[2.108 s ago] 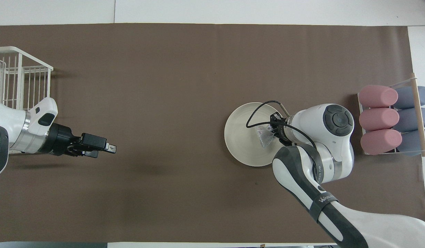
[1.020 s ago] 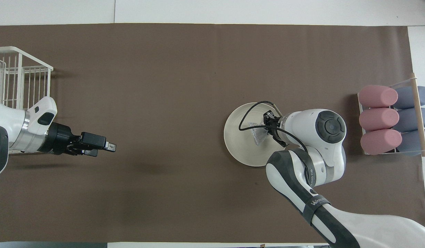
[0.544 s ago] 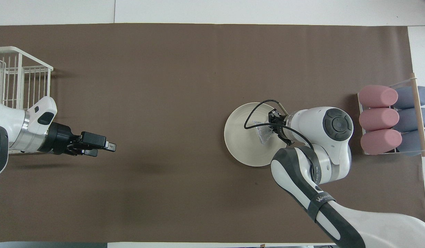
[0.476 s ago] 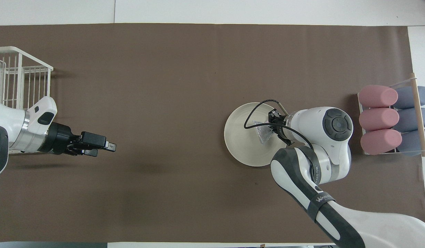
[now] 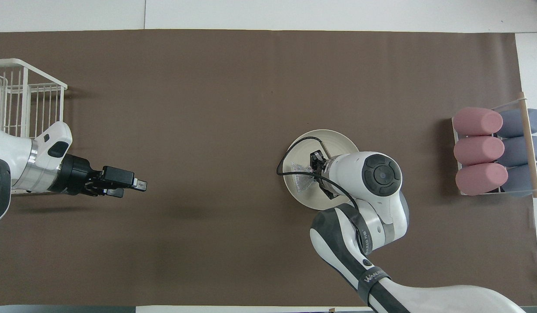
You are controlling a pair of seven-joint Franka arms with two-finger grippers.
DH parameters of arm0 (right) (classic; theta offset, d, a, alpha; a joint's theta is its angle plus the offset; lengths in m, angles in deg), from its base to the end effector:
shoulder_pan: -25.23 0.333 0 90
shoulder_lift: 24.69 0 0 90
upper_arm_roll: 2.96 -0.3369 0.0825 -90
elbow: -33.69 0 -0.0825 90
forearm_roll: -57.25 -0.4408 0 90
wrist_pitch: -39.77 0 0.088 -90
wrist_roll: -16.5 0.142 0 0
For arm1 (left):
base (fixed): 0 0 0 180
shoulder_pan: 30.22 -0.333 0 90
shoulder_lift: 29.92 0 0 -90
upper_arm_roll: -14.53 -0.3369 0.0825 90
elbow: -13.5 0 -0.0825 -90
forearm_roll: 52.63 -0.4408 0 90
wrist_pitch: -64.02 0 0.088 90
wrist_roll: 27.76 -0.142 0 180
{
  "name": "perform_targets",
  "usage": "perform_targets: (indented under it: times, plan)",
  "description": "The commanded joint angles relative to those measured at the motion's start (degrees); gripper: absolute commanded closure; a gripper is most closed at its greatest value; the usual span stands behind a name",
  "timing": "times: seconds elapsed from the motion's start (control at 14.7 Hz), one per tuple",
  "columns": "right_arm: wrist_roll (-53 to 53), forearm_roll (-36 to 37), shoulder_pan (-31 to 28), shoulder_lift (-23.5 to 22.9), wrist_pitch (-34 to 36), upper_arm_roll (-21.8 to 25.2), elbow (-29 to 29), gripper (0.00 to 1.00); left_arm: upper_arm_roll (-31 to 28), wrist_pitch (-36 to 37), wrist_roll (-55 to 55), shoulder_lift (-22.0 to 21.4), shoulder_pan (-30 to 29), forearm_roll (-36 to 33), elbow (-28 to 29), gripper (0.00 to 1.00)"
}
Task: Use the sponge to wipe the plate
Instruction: 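Keep rubbing the cloth around the plate with the right gripper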
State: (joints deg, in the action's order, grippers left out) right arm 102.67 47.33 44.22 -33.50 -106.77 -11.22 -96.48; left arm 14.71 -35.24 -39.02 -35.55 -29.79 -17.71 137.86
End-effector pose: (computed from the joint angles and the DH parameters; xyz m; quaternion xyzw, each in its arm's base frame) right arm 0.5244 0.2721 0.2467 -0.8303 0.5498 0.0168 0.0897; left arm 0.5210 -0.0777 0.3935 0.9453 -0.0001 -0.1343 0.2973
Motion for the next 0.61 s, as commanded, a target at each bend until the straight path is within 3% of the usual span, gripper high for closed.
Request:
perform_targets:
  times: [0.0, 0.54]
  plan:
    - [3.2, -0.4, 0.8, -1.5, -0.8, -0.3, -0.9, 1.00, 0.2, -0.6, 1.1, -0.3, -0.1, -1.2, -0.2, 0.00]
    - [8.4, -0.4, 3.8, -2.2, -2.7, -0.2, 0.7, 1.00, 0.3, -0.6, 0.9, -0.3, -0.1, -1.2, -0.2, 0.00]
